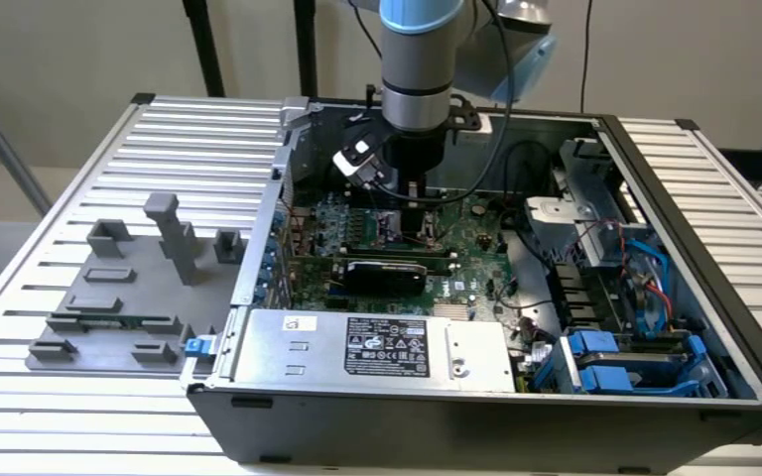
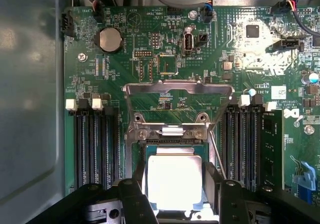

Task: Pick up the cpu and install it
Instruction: 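Place the cpu into insertion slot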

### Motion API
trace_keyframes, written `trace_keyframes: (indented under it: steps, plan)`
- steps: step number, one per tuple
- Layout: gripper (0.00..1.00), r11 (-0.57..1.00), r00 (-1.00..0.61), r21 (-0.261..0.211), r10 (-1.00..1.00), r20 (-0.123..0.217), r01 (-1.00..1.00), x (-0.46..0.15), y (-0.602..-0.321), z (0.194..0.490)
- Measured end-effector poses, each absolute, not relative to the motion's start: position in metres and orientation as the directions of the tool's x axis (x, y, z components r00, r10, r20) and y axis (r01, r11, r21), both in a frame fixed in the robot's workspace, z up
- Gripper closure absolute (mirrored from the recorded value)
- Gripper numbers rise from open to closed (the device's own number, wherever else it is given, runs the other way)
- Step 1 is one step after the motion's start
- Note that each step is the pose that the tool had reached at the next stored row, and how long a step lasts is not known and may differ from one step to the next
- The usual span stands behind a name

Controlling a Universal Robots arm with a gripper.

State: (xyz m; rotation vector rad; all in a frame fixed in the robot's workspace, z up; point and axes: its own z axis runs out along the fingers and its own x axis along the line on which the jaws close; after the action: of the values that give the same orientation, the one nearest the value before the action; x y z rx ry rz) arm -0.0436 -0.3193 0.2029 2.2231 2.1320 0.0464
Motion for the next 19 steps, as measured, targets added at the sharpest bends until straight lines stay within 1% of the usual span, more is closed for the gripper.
trace_keyframes:
  steps: [19]
  plan:
    - [0.45, -0.041, 0.043, 0.065, 0.999, -0.022, 0.997, -0.044, -0.3163, 0.1966]
